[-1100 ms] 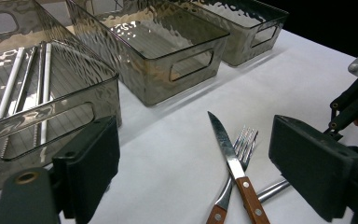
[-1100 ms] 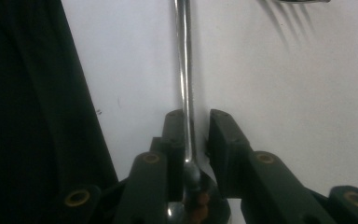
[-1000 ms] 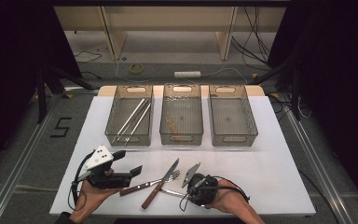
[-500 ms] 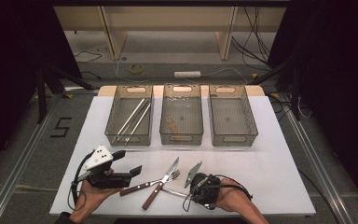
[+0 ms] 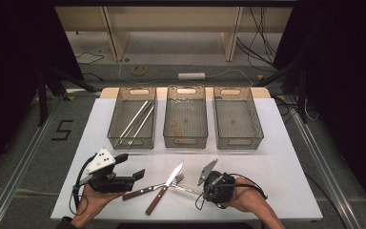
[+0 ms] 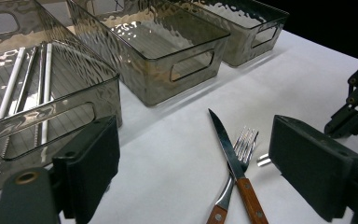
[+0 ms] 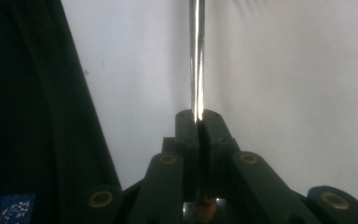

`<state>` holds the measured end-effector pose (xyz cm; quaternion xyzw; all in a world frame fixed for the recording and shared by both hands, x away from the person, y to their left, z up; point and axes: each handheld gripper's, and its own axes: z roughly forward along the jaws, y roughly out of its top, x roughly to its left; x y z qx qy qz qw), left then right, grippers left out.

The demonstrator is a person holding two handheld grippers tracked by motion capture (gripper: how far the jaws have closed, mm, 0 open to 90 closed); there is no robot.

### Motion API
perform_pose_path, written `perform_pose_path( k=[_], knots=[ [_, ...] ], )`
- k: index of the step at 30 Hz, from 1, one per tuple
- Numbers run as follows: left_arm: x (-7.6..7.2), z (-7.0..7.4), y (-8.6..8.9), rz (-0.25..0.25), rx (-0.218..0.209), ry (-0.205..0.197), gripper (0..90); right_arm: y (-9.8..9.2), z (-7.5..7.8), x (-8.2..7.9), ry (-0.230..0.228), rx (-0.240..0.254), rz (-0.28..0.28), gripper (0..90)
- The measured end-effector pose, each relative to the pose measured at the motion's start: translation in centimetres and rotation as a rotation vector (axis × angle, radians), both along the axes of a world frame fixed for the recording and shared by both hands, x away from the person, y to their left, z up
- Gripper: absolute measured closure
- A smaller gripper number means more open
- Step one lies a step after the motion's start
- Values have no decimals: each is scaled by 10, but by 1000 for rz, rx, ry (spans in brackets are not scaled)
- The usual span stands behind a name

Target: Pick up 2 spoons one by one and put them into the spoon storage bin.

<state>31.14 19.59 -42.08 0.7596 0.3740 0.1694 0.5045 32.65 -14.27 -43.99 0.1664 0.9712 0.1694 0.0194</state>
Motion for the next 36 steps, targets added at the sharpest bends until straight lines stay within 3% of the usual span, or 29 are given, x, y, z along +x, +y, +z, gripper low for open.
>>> perform_pose_path(
  k=[5, 12, 18, 25, 36],
  knots=[
    [0, 0, 0, 0, -1, -1, 158, -4, 7, 6, -14, 45, -51, 868],
    [0, 0, 0, 2, 0, 1, 158, -8, 18, 14, -47, 99, -69, 868],
    [1, 0, 0, 4, -2, 3, 158, -11, 30, 32, -93, 178, -120, 868],
    [0, 0, 1, 6, -9, 0, 158, -6, 48, 59, -149, 237, -187, 868],
    [0, 0, 1, 7, -13, 0, 158, 3, 65, 88, -192, 270, -235, 867]
  ],
)
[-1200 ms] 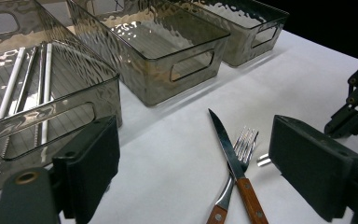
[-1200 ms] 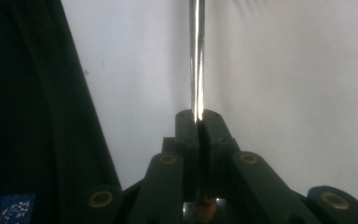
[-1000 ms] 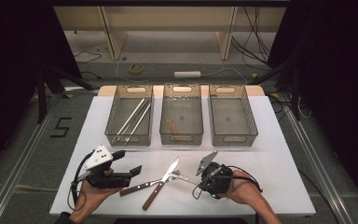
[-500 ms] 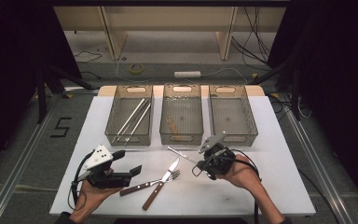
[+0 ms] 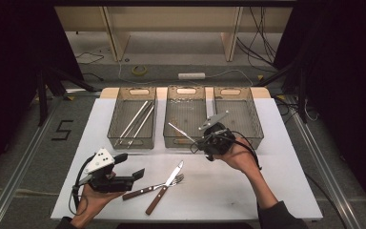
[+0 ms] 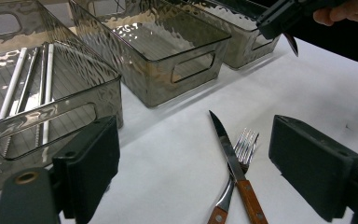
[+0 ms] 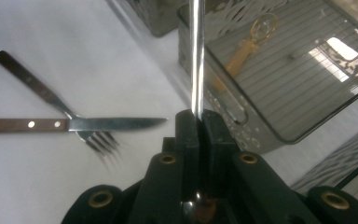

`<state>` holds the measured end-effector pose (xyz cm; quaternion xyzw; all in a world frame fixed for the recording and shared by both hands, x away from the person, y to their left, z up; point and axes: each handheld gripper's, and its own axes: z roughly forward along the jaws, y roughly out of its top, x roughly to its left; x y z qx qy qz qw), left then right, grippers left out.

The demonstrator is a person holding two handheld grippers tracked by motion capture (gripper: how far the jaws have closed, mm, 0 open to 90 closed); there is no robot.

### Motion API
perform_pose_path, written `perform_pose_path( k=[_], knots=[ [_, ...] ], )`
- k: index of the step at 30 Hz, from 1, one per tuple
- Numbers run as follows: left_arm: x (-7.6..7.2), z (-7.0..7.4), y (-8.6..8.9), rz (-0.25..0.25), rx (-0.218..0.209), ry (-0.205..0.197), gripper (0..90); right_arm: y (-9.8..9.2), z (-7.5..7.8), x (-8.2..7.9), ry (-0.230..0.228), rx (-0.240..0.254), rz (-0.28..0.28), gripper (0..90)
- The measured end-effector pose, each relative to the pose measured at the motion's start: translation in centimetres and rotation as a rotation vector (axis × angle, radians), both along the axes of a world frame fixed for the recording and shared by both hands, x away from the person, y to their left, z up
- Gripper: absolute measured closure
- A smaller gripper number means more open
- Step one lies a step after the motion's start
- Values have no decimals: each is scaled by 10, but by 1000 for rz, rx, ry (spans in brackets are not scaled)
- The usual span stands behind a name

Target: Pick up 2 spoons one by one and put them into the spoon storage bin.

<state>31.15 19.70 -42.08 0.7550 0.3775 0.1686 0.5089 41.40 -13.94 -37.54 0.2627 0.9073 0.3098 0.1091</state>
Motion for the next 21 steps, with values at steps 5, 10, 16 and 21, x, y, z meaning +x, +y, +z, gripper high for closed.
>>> perform_pose_path(
  k=[5, 10, 16, 21],
  knots=[
    [0, 0, 0, -1, 1, 0, 158, 2, 2, 7, 1, 6, -19, 868],
    [0, 0, 0, -2, 1, 1, 158, 5, 9, 16, -20, 19, -38, 867],
    [0, 0, 0, -2, 0, 0, 158, 8, 17, 31, -40, 32, -76, 867],
    [0, 0, 0, -1, -3, 0, 158, 11, 20, 44, -42, 35, -111, 867]
  ],
)
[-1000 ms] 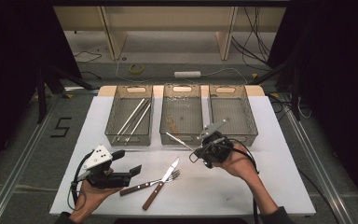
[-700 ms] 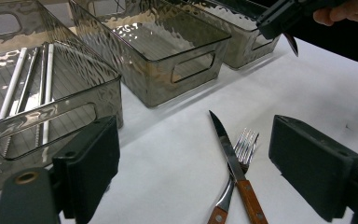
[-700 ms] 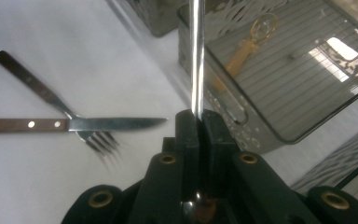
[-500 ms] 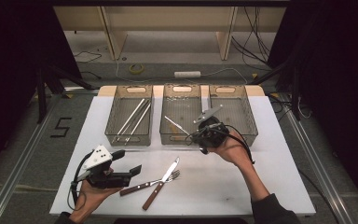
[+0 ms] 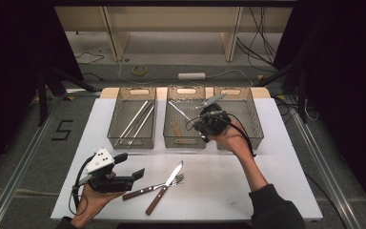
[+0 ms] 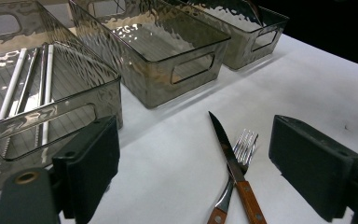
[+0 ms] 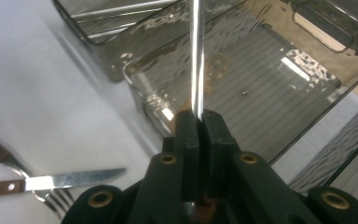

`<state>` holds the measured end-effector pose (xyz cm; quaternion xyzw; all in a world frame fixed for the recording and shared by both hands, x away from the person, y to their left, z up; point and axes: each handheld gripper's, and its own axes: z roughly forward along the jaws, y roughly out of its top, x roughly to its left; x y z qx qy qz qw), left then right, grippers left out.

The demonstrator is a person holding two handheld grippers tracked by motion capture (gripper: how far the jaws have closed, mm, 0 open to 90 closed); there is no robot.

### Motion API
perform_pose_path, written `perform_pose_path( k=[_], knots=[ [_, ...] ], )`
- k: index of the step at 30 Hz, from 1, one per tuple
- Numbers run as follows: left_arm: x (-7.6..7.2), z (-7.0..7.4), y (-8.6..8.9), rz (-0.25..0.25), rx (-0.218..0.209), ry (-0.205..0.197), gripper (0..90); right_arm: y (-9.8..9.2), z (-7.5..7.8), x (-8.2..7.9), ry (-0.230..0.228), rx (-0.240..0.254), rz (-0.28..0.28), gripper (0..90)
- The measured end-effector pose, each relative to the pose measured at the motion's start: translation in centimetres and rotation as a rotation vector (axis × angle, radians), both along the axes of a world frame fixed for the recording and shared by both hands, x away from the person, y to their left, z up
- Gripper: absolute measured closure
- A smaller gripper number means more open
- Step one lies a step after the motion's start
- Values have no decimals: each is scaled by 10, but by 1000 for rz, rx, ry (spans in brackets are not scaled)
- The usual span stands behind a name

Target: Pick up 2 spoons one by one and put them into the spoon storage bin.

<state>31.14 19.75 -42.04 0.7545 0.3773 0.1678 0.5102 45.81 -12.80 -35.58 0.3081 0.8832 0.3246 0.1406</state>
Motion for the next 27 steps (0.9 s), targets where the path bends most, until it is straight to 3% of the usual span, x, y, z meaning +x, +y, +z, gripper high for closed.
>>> perform_pose_path(
  k=[14, 27],
  knots=[
    [0, 0, 0, -1, -3, -2, 158, 9, -6, 38, 18, 34, -97, 866],
    [0, 1, 0, -3, -2, -4, 158, 19, -25, 54, 47, 12, -151, 866]
  ],
)
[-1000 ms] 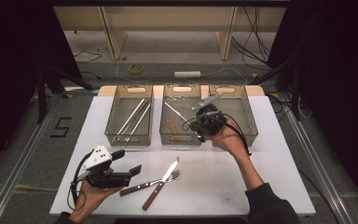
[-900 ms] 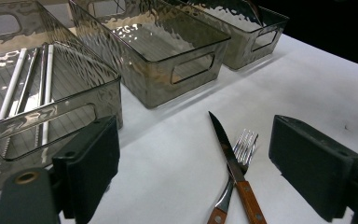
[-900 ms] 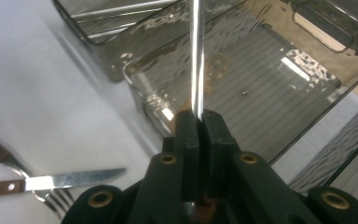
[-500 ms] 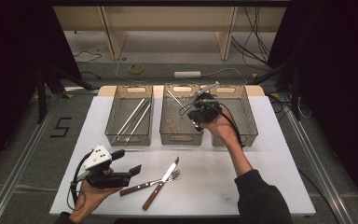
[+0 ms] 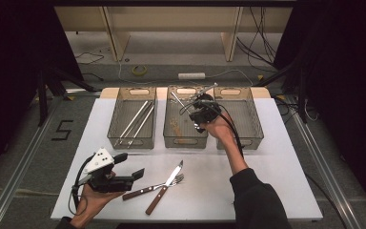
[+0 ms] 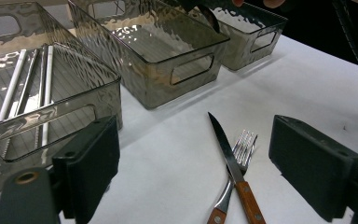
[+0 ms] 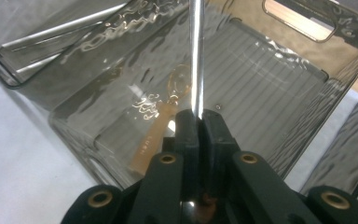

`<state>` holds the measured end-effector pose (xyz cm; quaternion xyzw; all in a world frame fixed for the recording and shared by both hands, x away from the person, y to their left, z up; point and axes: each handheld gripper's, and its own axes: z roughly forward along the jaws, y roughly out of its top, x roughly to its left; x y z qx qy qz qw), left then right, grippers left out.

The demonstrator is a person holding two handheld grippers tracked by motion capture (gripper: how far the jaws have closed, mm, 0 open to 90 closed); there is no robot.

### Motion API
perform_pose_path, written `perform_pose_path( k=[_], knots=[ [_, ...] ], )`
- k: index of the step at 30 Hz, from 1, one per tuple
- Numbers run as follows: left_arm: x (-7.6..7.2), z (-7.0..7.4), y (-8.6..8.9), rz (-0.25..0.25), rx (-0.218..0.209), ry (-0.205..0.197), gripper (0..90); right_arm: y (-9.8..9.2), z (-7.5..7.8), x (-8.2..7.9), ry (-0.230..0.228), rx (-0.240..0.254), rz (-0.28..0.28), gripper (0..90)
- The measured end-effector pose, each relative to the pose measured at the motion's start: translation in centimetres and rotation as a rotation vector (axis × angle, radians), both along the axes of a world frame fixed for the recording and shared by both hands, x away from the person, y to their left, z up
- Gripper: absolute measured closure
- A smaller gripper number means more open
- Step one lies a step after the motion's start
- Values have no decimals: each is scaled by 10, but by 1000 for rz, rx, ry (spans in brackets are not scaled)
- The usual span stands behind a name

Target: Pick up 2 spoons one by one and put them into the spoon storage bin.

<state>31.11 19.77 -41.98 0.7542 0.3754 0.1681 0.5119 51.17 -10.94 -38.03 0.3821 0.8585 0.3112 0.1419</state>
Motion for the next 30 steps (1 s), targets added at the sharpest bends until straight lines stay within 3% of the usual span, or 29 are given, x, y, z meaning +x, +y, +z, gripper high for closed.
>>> perform_pose_path(
  k=[19, 22, 25, 30],
  knots=[
    [0, 0, 0, -3, 3, 1, 158, 14, -20, 4, 25, -49, -8, 850],
    [0, 0, 0, -3, 1, 2, 158, 16, -22, 5, 39, -13, 20, 730],
    [0, 0, 0, -4, 3, 3, 158, 18, -20, 2, 35, -42, 49, 701],
    [0, 0, 0, -6, 7, 12, 158, 12, -14, -3, 25, -14, 49, 604]
  ],
)
